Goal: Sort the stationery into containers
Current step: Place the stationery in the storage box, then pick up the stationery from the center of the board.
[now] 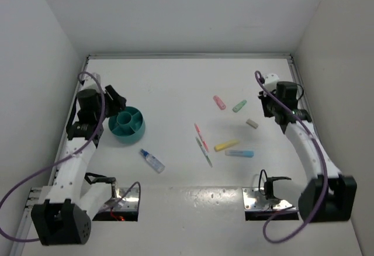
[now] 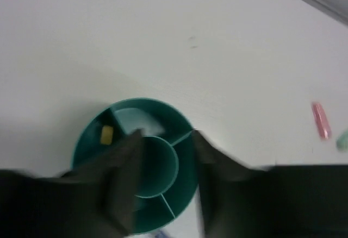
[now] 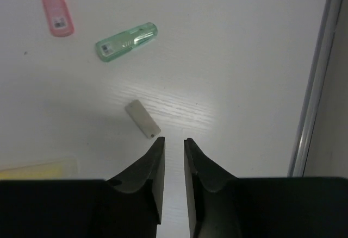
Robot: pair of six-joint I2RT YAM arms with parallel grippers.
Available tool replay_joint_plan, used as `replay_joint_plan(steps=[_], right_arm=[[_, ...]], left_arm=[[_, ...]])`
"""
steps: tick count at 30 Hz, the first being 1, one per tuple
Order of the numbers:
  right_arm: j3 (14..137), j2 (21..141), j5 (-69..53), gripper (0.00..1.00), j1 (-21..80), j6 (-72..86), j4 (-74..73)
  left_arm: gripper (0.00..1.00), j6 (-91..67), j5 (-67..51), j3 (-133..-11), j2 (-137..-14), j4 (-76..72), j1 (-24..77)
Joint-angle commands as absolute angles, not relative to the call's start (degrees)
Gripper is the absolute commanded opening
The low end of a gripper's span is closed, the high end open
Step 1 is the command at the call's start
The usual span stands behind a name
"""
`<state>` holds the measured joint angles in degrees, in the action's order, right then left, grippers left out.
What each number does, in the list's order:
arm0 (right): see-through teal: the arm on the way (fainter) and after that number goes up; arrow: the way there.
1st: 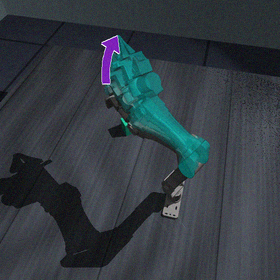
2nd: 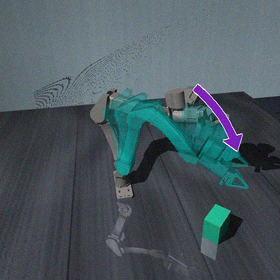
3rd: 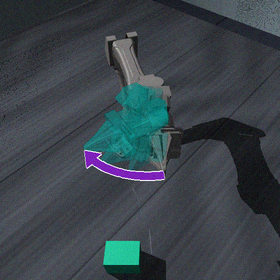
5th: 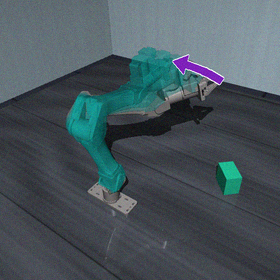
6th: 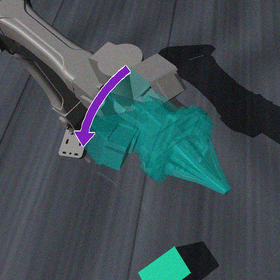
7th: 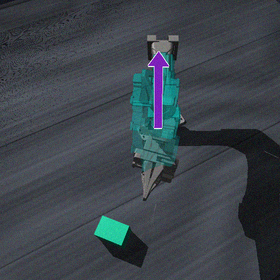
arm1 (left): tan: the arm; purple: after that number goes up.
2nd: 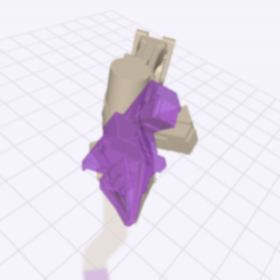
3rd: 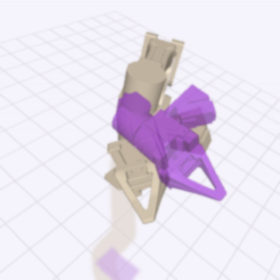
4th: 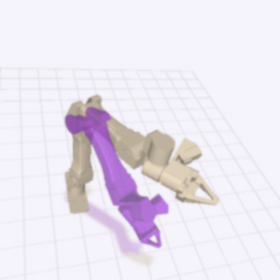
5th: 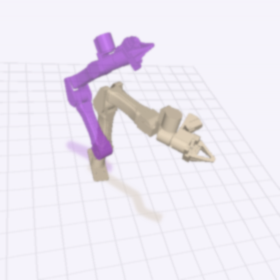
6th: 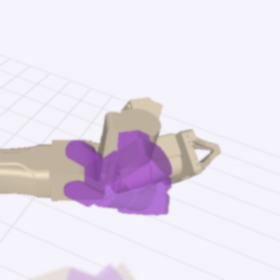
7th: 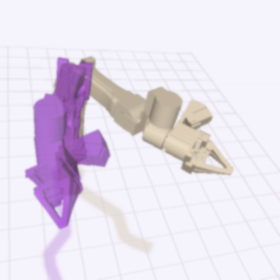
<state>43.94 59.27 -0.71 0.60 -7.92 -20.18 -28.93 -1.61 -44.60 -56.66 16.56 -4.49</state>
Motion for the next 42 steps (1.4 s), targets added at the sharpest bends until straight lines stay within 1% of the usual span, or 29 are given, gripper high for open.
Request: replay_joint_plan(steps=[1, 3, 4, 5, 7, 8, 9, 12, 14, 19, 31, 36, 38, 39, 41, 42], right_arm=[[50.5, 73.9, 4.3, 0.23, 0.8, -13.9, -23.1], [53.5, 79.3, 1.8, 0.28, 0.8, -17.4, -26.1], [53.5, 81.4, 0.3, 0.3, 0.8, -18.5, -27.7], [54.1, 84.0, -3.6, 0.35, 1.3, -20.5, -28.5], [55.1, 86.2, -6.2, 0.41, 1.3, -21.9, -29.9], [56.1, 87.9, -6.9, 0.47, 1.3, -21.9, -29.9], [56.7, 88.7, -7.8, 0.49, 1.8, -22.5, -29.9], [59.9, 91.4, -8.3, 0.49, 1.8, -22.5, -29.9], [62.7, 95.3, -9.1, 0.51, 1.8, -22.5, -31.3], [66.0, 103.9, -9.8, 0.51, 1.8, -23.1, -33.0], [65.5, 106.3, -8.8, 0.51, 1.8, -25.5, -33.0], [68.4, 111.0, -8.2, 0.48, 1.8, -27.2, -35.2], [69.2, 111.6, -8.2, 0.44, 1.8, -27.7, -35.9], [69.7, 111.6, -8.2, 0.44, 1.8, -27.7, -36.4], [69.7, 112.2, -8.2, 0.35, 1.8, -28.2, -36.4], [70.2, 112.2, -8.2, 0.28, 1.8, -28.2, -36.4]], left_arm=[[0.63, -24.2, -14.8, -41.8, -50.8, 7.4, -0.5], [0.82, -22.6, -18.4, -40.6, -50.3, 7.4, 2.4], [0.84, -22.1, -18.5, -40.6, -50.3, 7.4, 3.1], [0.84, -22.1, -18.5, -41.1, -50.3, 8.3, 3.1], [0.86, -22.1, -17.9, -41.1, -50.3, 8.8, 3.1], [0.86, -22.1, -17.9, -41.1, -50.3, 8.8, 3.1], [0.86, -22.1, -18.7, -41.1, -50.3, 8.8, 3.1], [0.86, -22.6, -19.2, -41.1, -50.3, 8.8, 3.1], [0.86, -22.6, -19.2, -41.1, -49.2, 8.8, 3.1], [0.86, -22.6, -19.8, -41.1, -48.7, 8.8, 3.1], [0.86, -23.1, -19.8, -41.1, -48.2, 8.8, 3.1], [0.86, -23.1, -19.2, -41.1, -48.2, 9.3, 3.1], [0.86, -23.1, -18.6, -41.1, -48.2, 9.3, 3.1], [0.86, -23.1, -18.6, -41.1, -48.2, 9.3, 3.1], [0.86, -23.1, -18.6, -41.1, -48.2, 9.3, 3.1], [0.86, -23.1, -18.6, -41.1, -48.2, 9.3, 3.1]])
